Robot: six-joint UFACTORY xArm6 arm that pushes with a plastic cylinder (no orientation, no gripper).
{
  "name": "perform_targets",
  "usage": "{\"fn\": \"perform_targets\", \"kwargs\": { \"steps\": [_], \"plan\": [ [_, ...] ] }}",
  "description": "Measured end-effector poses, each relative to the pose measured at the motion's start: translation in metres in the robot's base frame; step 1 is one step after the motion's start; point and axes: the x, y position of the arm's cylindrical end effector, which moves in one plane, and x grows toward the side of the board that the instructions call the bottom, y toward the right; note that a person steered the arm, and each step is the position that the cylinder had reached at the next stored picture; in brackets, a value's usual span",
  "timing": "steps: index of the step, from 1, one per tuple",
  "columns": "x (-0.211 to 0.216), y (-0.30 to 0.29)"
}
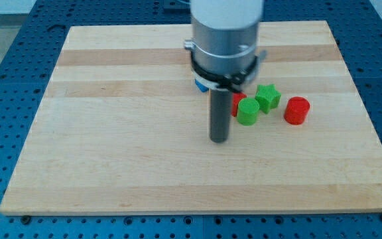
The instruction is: Push the green circle towards center
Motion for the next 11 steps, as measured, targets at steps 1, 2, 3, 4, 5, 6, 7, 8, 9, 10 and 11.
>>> {"fn": "perform_targets", "kwargs": {
  "steps": [1, 2, 3, 4, 5, 6, 7, 8, 9, 10, 11],
  "plan": [
    [0.017, 0.067],
    [-0.010, 0.126],
    [-0.044, 0.127],
    [-0.044, 0.112],
    [-0.044, 0.093],
    [-0.044, 0.073],
    [-0.045, 0.059],
    [-0.045, 0.046],
    [-0.045, 0.035],
    [-0.045, 0.025],
    [-0.045, 0.015]
  ]
}}
